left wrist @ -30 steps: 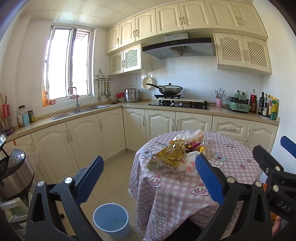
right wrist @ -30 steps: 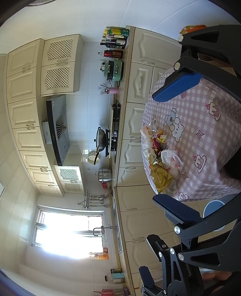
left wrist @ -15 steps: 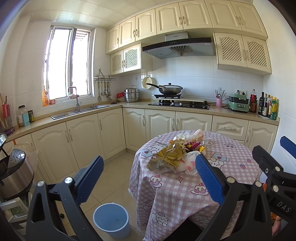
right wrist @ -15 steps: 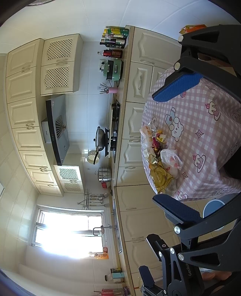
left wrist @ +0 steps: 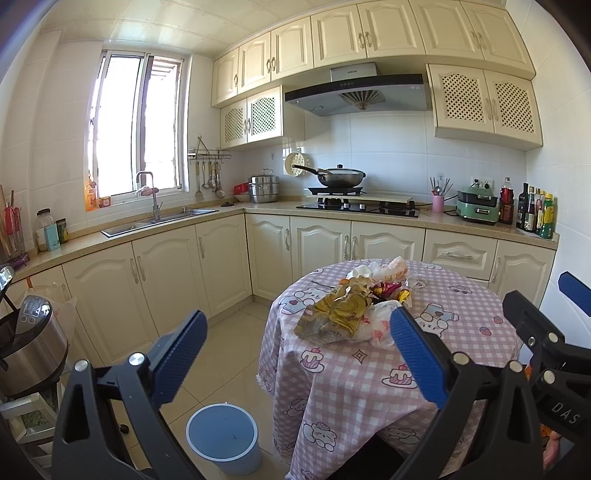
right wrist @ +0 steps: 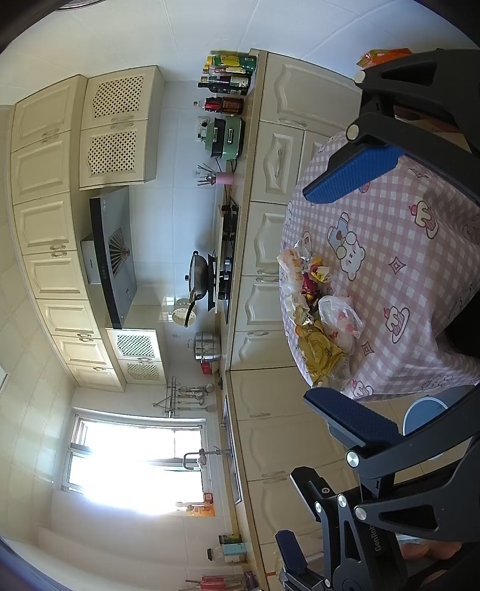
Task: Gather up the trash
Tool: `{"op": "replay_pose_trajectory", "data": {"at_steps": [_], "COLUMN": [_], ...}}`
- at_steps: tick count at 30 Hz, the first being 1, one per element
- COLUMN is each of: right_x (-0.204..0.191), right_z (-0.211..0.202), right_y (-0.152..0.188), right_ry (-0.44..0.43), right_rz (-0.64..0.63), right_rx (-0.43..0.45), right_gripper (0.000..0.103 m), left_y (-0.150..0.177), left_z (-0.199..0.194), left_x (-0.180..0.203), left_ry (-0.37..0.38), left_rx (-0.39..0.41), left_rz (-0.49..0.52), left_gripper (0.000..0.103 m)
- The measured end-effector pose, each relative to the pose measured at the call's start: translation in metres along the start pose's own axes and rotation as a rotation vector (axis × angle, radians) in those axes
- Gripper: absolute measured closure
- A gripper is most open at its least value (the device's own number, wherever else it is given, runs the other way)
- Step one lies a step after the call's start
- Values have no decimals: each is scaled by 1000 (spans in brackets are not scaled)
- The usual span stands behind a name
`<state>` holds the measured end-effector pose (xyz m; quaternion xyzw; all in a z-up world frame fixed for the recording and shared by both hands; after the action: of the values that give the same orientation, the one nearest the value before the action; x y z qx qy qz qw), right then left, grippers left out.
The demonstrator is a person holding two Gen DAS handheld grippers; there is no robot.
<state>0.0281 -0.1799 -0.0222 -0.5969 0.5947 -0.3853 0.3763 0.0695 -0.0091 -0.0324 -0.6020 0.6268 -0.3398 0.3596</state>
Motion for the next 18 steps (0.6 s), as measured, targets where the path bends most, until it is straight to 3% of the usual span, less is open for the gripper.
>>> {"op": "replay_pose_trajectory", "data": {"at_steps": [18], "right_x": [-5], "right_z": [9], "right_y": [-3], "right_ry": [4], "right_rz": [-12], "right_rx": [-7], "right_gripper": [7], "left_y": [-1], "left_z": [6], "left_x": [-9], "left_ry": [-4], "left_rx": [-18], "left_rz": [-6], "left_gripper": [6]}}
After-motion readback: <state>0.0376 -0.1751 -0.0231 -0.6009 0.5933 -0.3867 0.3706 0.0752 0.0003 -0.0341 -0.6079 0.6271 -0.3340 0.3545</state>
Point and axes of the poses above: each gripper's, at about its wrist camera, not at the fingertips, and z roughly the way its jaws point, x to its right, y to its underside, the point moved 7 cm from there along z, roughly the way its jaws point, and after that the axes turned 14 degrees about -x, right-handed, at the moved point
